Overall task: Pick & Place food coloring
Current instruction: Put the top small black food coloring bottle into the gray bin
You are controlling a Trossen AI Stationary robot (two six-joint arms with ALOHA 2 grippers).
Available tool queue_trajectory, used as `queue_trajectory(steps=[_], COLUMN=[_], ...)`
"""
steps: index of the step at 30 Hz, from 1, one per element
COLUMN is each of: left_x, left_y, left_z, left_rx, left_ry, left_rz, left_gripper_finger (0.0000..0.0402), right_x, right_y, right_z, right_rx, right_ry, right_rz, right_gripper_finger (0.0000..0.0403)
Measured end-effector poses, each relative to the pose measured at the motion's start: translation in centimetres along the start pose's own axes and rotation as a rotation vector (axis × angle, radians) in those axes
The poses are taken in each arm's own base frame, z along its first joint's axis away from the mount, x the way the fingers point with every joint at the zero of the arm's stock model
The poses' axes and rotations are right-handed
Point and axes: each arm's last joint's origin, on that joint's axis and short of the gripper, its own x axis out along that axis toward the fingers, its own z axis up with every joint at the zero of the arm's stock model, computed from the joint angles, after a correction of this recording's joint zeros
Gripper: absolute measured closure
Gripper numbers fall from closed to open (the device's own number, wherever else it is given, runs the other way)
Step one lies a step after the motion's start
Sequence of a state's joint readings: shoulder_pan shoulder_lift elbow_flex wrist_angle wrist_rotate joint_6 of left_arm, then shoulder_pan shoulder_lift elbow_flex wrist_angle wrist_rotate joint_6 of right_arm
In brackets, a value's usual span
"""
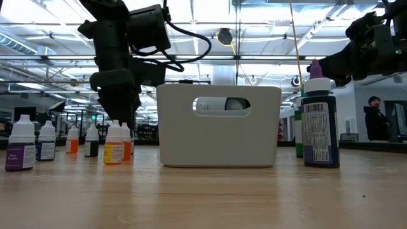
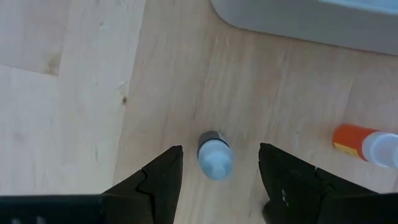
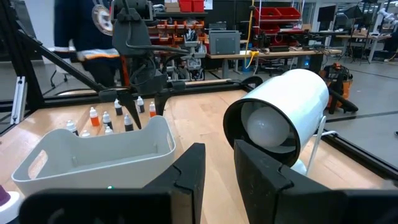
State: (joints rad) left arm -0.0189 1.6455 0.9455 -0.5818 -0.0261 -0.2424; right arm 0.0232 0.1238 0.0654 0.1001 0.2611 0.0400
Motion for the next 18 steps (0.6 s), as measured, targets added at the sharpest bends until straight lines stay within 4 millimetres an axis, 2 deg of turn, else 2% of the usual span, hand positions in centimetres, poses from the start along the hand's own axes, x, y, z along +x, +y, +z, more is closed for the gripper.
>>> queue_trajectory(steps=[18], left_x=[-0.01], left_y=[0.0], left_z=[-0.01], left_rx=[-0.001], left_ry=[0.002], left_rz=[0.0], left_gripper_finger=[0.0188], right_x=[0.0], right_y=[0.0], right_z=[0.0], right_rx=[0.0], right_ry=[0.0], right_rz=[0.0], right_gripper_finger=[0.0325])
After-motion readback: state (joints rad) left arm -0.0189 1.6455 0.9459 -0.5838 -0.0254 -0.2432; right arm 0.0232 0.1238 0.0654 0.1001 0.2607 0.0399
